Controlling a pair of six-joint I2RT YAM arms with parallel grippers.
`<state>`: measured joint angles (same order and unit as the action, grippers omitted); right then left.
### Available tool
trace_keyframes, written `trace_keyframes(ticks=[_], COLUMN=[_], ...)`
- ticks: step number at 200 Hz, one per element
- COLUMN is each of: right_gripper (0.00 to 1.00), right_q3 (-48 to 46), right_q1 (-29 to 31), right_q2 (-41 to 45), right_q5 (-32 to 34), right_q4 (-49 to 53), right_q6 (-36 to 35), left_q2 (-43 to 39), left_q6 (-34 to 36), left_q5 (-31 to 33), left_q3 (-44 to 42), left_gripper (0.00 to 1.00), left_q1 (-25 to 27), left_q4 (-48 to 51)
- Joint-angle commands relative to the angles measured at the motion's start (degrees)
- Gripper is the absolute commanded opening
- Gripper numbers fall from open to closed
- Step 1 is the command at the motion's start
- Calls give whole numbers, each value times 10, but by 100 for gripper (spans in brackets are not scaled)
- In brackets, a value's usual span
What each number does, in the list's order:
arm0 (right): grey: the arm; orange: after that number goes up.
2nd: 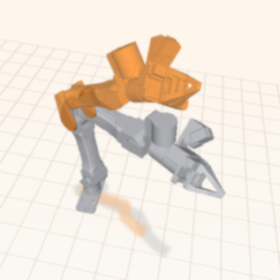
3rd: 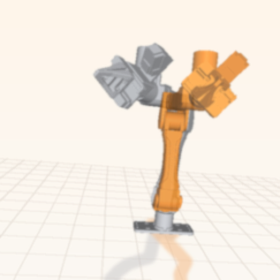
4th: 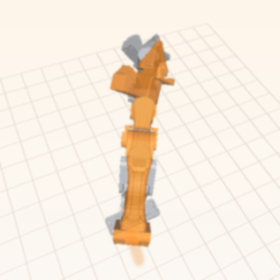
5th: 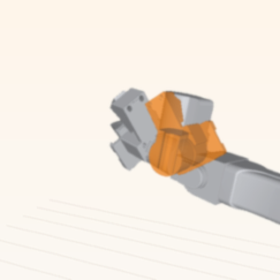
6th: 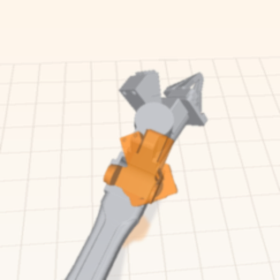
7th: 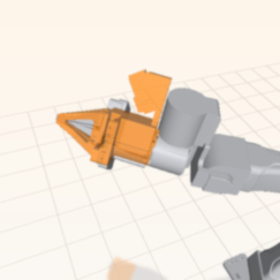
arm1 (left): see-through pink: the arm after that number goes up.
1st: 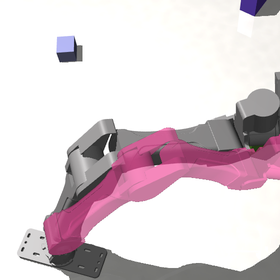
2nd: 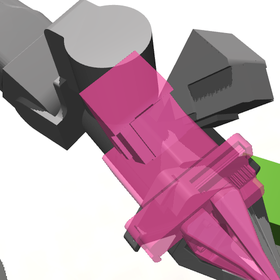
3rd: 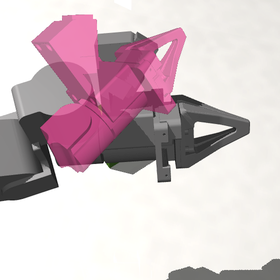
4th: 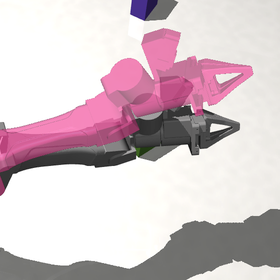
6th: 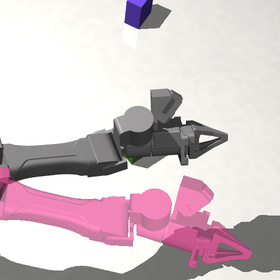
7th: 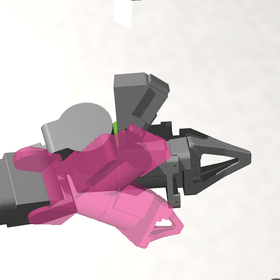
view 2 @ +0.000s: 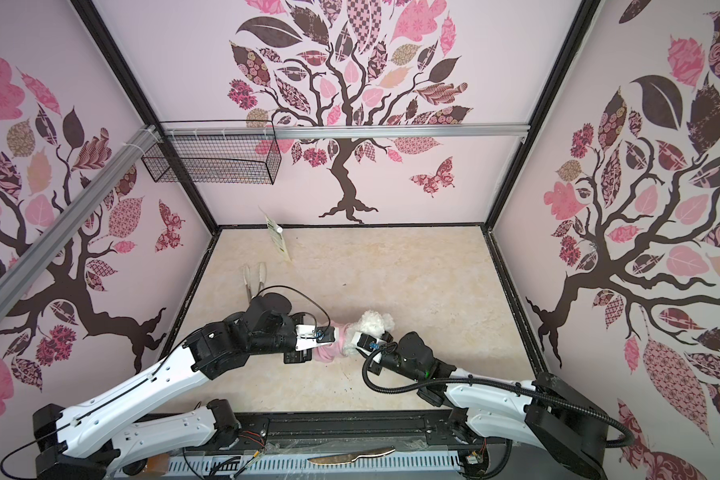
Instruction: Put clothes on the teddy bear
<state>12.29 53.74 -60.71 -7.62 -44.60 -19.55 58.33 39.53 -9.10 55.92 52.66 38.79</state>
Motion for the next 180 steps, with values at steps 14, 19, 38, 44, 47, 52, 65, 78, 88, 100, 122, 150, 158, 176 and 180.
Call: trace_keyframes(ticks=[14, 19, 38, 44, 47, 52, 65, 78, 88, 100, 122, 150, 158, 176, 180], right_gripper=[14, 14, 14, 14, 14, 14, 14, 14, 14, 14, 14, 13, 13, 13, 13], right_q3=[14, 15, 13, 14, 14, 14, 14, 16, 17, 18, 23, 26, 27, 30, 31], right_q1=[5, 5, 5, 6, 5, 5, 5, 5, 5, 5, 6, 6, 7, 6, 7], right_q2=[6, 5, 3, 3, 3, 3, 3, 4, 5, 6, 9, 3, 2, 4, 5], right_q5=[-7, -7, -9, -10, -11, -11, -15, -21, -22, -26, -42, -67, -69, -73, -74], right_q4=[-26, -26, -29, -29, -30, -31, -34, -35, -36, -37, -42, -57, -64, -79, -84], right_q6=[8, 10, 13, 14, 14, 15, 17, 19, 21, 23, 30, 34, 38, 49, 52], left_q2=[10, 12, 14, 14, 14, 14, 14, 20, 26, 34, 44, 62, 69, 87, 91], left_q6=[14, 13, 13, 12, 11, 10, 7, 5, 5, 5, 6, -4, -7, -9, -10], left_q5=[13, 13, 13, 15, 16, 17, 18, 19, 16, 14, 14, -9, -19, -39, -42], left_q3=[34, 35, 34, 33, 32, 31, 28, 28, 30, 31, 29, 28, 28, 28, 26], left_gripper=[8, 9, 11, 12, 12, 13, 15, 18, 20, 21, 25, 30, 32, 35, 35], left_q1=[2, 2, 2, 2, 2, 2, 2, 2, 2, 2, 2, 2, 2, 2, 2], left_q4=[2, 2, 1, -2, -4, -9, -16, -20, -17, -15, -19, -36, -37, -24, -19])
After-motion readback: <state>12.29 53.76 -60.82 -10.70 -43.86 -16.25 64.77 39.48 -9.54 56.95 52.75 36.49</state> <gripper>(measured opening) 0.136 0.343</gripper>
